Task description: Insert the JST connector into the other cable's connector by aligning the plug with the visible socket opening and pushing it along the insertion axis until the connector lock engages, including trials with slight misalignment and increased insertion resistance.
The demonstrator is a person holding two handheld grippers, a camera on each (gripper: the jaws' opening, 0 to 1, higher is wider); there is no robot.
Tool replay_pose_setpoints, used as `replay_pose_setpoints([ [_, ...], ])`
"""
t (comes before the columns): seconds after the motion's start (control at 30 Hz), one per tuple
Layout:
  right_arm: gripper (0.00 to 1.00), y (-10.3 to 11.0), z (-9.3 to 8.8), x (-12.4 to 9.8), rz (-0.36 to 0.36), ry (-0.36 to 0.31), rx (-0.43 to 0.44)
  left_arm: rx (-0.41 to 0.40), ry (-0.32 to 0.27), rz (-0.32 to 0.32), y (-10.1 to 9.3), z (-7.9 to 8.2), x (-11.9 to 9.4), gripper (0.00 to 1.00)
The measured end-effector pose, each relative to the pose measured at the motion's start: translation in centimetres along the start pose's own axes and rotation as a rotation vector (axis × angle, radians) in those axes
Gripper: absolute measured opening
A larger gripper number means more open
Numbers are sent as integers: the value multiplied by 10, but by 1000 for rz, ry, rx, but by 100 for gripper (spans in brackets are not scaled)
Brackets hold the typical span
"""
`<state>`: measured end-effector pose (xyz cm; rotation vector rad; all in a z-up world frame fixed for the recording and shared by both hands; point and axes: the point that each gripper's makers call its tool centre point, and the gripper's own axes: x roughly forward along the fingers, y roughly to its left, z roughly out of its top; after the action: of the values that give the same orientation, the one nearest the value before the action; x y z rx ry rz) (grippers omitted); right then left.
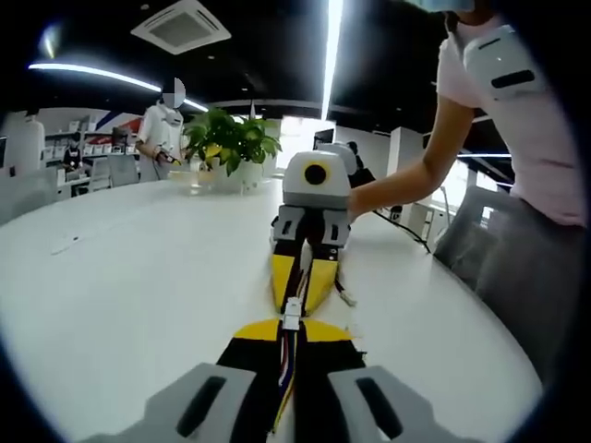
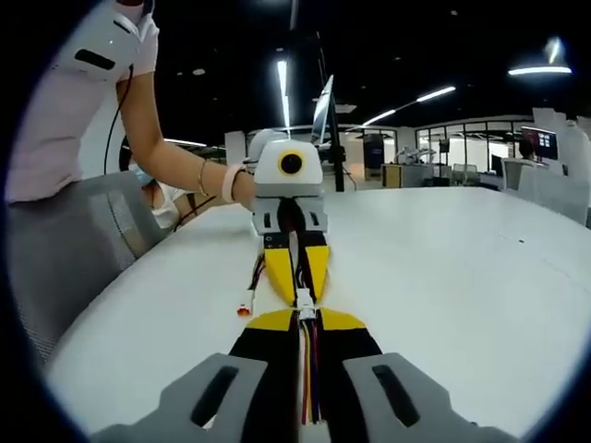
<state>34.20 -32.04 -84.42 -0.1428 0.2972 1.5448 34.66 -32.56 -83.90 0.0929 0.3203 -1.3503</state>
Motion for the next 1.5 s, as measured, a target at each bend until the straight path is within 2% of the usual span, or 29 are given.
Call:
replay_pose_setpoints([
  [0.13, 10, -6, 4, 0, -25, -23, 41, -11, 0, 11, 1, 2, 2, 0],
  [0.47, 14, -5, 4, 1, -17, -23, 36, -34, 8, 11, 0, 1, 0, 7],
  [0.57, 19, -7, 4, 0, -26, -25, 39, -57, 2, 24, 2, 2, -1, 9],
  [0.77, 18, -8, 5, 0, -38, -22, 54, -51, 13, 49, 2, 7, -10, 12],
  [0.93, 18, -7, 18, -5, -54, -32, 57, -62, 4, 71, 2, 16, -18, 15],
  [1.07, 17, -7, 32, -14, -73, -52, 34, -44, -13, 73, -5, 28, -22, 16],
  [1.23, 16, 4, 47, -27, -80, -63, 4, -11, -18, 69, -13, 37, -29, 16],
  [1.5, 16, 19, 48, -38, -50, -33, -21, -17, -5, 91, -20, 29, -41, 16],
])
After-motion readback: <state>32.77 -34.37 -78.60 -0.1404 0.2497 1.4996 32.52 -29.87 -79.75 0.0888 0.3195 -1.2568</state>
